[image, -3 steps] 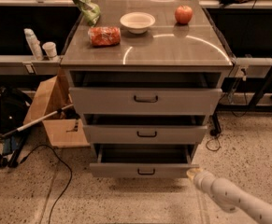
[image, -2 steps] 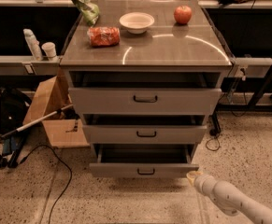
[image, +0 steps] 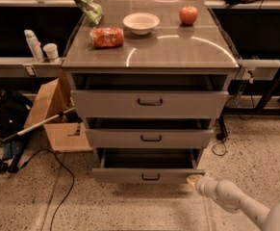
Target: Close bottom drawer
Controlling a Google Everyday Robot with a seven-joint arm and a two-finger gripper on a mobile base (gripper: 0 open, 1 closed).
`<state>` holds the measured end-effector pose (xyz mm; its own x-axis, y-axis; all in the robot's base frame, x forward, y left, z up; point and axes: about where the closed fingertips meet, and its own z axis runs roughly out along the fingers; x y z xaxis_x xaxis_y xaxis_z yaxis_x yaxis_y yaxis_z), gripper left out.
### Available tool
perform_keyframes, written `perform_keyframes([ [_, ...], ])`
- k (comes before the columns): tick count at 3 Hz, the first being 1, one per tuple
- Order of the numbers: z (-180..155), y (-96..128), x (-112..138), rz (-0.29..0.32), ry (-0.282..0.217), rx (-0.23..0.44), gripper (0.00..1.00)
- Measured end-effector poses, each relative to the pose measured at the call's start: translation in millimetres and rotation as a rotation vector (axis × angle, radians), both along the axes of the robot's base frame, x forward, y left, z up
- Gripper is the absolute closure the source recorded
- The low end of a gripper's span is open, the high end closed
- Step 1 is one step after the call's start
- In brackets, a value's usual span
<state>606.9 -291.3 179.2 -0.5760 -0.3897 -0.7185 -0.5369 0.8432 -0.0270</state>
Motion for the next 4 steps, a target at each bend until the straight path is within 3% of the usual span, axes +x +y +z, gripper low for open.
perform_keyframes([
  [2,-7,-13,52,0.003,-0.022,-0.019,1.0],
  [4,-7,-14,54,0.001,-0.024,-0.02,0.57],
])
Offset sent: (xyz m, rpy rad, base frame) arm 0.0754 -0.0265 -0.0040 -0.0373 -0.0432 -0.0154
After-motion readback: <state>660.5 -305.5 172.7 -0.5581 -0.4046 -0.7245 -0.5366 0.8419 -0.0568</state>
